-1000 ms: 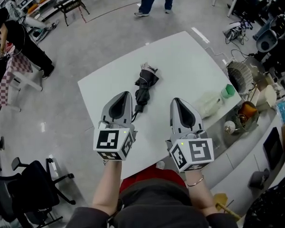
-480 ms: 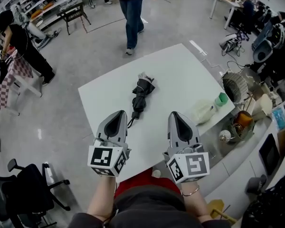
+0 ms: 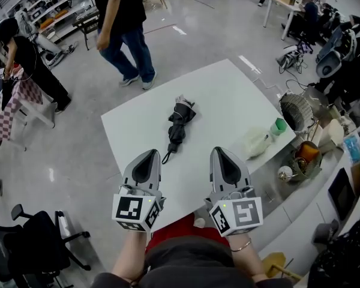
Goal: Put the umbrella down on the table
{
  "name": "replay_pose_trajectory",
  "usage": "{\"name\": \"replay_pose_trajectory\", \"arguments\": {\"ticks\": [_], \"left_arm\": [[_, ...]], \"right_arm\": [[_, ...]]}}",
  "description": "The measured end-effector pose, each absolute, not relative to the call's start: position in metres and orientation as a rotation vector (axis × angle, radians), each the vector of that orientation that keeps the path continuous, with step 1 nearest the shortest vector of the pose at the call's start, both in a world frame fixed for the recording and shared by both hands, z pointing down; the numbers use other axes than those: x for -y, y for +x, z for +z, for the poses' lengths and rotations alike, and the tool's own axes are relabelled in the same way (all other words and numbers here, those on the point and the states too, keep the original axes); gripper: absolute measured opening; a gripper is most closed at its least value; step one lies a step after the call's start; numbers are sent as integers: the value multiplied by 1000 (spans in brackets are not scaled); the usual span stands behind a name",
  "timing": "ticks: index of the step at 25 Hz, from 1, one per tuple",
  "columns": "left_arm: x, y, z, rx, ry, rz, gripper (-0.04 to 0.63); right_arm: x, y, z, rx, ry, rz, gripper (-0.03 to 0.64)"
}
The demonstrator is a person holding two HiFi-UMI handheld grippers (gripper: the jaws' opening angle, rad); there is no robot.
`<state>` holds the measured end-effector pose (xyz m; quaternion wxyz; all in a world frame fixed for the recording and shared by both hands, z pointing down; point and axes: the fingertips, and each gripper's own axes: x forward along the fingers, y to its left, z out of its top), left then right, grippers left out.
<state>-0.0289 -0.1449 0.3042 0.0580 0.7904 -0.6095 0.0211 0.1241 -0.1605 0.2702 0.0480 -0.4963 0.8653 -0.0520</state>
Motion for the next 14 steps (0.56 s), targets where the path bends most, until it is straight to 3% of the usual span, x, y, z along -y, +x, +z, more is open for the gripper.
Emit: {"name": "replay_pose_trajectory", "arguments": {"ticks": [14], "left_arm": [[137, -27, 291, 1851, 2419, 21, 14]], "right_arm": [[144, 117, 256, -2640, -1470, -88, 18]]}}
